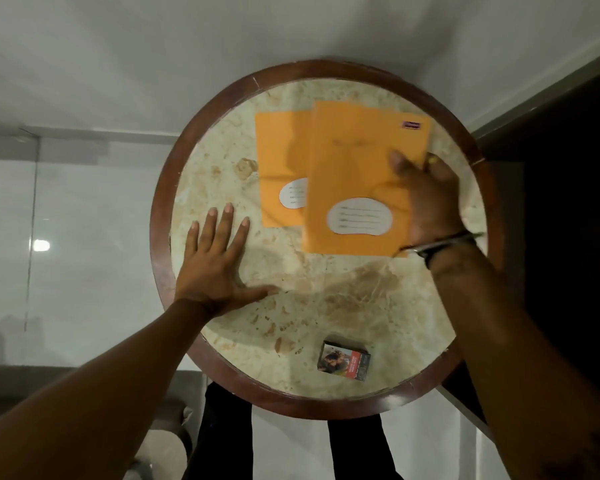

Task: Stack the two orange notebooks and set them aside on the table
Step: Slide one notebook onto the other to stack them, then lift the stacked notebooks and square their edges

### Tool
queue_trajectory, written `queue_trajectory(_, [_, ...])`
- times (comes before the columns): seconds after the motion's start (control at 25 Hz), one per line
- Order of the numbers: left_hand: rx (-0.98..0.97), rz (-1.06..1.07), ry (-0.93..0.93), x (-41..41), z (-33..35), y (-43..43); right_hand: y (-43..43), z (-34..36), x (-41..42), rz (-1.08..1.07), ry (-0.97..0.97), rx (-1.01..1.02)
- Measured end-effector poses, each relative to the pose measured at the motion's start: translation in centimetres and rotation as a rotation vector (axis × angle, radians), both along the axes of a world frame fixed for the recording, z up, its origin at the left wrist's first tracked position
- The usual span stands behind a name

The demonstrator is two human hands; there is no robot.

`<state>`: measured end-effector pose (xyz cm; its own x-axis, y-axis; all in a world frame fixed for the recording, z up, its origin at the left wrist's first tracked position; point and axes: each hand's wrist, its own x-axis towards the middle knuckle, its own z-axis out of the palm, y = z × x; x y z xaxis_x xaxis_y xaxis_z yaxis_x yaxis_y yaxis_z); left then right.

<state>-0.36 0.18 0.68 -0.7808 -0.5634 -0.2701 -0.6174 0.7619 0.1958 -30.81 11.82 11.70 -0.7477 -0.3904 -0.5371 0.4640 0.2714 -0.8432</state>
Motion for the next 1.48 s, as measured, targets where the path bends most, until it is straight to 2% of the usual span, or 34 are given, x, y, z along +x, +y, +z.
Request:
queue_trajectory(0.2, [-0.021,0.008,0.063,0.3,-0.4,0.0,-8.0,-4.9,2.5,0.080,0.165,0.179])
queue_trajectory(0.28, [-0.023,-0.003,0.081,0.3,-0.5,0.0,-8.5,-6.2,2.7,0.089,0.235,0.292])
queue_trajectory(0.4, [-0.001,-0.009,0.082,0.6,-0.3,0.2,-8.0,-6.9,3.0,0.131,0.439,0.571])
queue_trajectory(0.48, [0.038,0.059,0.183,0.3,0.7,0.4,-7.0,-6.8,2.9,0.154,0.493,0.581])
queue_trajectory(0.6, [0.151,0.478,0.451,-5.7,2.7,-0.9,-6.1,-7.4,3.0,0.261,0.503,0.583])
queue_trajectory(0.72, [0.429,0.941,0.321,-14.4,4.8,-3.8,-7.0,-7.7,2.8,0.301,0.385,0.588])
queue_trajectory(0.8, [0.576,1.105,0.248,-17.8,5.2,-5.3,-7.6,-7.0,2.2,0.294,0.227,0.538])
queue_trajectory(0.84, [0.603,1.127,0.281,-18.2,5.5,-5.5,-7.6,-6.4,2.0,0.254,0.155,0.440])
queue_trajectory(0.88, [0.604,1.120,0.370,-18.0,5.9,-5.3,-7.3,-5.9,2.0,0.194,0.122,0.320])
queue_trajectory(0.96, [0.635,1.031,0.759,-16.9,6.5,-3.7,-6.1,-4.5,2.7,0.098,0.225,0.129])
queue_trajectory(1.04, [0.577,0.837,1.123,-15.2,7.5,-1.0,-4.0,-3.6,4.6,0.054,0.357,-0.068])
queue_trajectory(1.08, [0.509,0.721,1.201,-14.4,7.3,0.2,-2.8,-3.7,5.9,0.046,0.409,-0.143])
queue_trajectory(1.12, [0.465,0.616,1.224,-13.6,6.5,1.2,-1.5,-4.2,7.0,0.059,0.456,-0.172])
queue_trajectory(1.2, [0.450,0.481,1.121,-12.3,4.1,2.5,0.9,-5.6,8.4,0.140,0.507,-0.132])
queue_trajectory(1.28, [0.431,0.428,0.968,-10.9,1.6,3.5,2.7,-7.2,8.9,0.223,0.504,-0.075])
queue_trajectory(1.36, [0.294,0.397,0.861,-10.2,0.4,3.8,3.0,-7.8,8.4,0.264,0.531,-0.035])
queue_trajectory(1.48, [0.126,0.389,0.792,-11.8,1.1,3.2,2.8,-7.9,6.4,0.180,0.569,-0.051])
